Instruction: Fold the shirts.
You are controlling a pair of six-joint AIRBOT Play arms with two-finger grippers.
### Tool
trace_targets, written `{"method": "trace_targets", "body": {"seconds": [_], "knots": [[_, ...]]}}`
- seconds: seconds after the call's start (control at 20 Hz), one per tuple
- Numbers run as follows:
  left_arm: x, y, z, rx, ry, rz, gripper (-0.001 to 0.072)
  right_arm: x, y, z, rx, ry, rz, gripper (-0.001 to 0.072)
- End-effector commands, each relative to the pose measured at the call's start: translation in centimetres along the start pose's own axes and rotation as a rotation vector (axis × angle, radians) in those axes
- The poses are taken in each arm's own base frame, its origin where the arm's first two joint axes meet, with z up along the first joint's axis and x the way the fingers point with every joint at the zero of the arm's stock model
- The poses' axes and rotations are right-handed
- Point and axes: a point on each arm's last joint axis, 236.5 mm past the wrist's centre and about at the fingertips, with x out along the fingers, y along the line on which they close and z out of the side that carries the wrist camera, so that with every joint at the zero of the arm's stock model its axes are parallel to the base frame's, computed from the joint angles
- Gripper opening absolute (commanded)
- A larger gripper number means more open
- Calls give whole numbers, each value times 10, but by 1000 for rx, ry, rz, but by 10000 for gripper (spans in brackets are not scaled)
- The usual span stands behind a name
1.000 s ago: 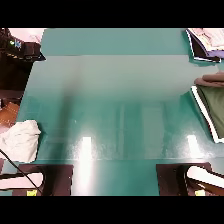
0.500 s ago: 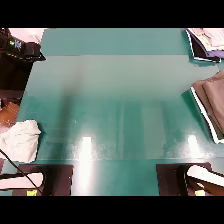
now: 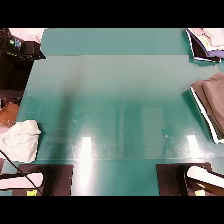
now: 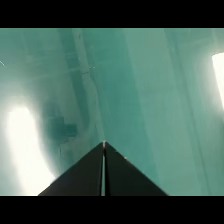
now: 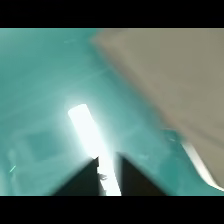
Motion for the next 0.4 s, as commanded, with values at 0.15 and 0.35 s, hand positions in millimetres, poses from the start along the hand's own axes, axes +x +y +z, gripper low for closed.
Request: {"method": "trace_targets", "body": {"seconds": [0.15,0.35], "knots": [[0,3,11,-4,-45,10,28,17,108,-23,-255,60,191,19],[0,3,12,-4,-51,11,28,21,136,-31,-321,63,228,19]]}}
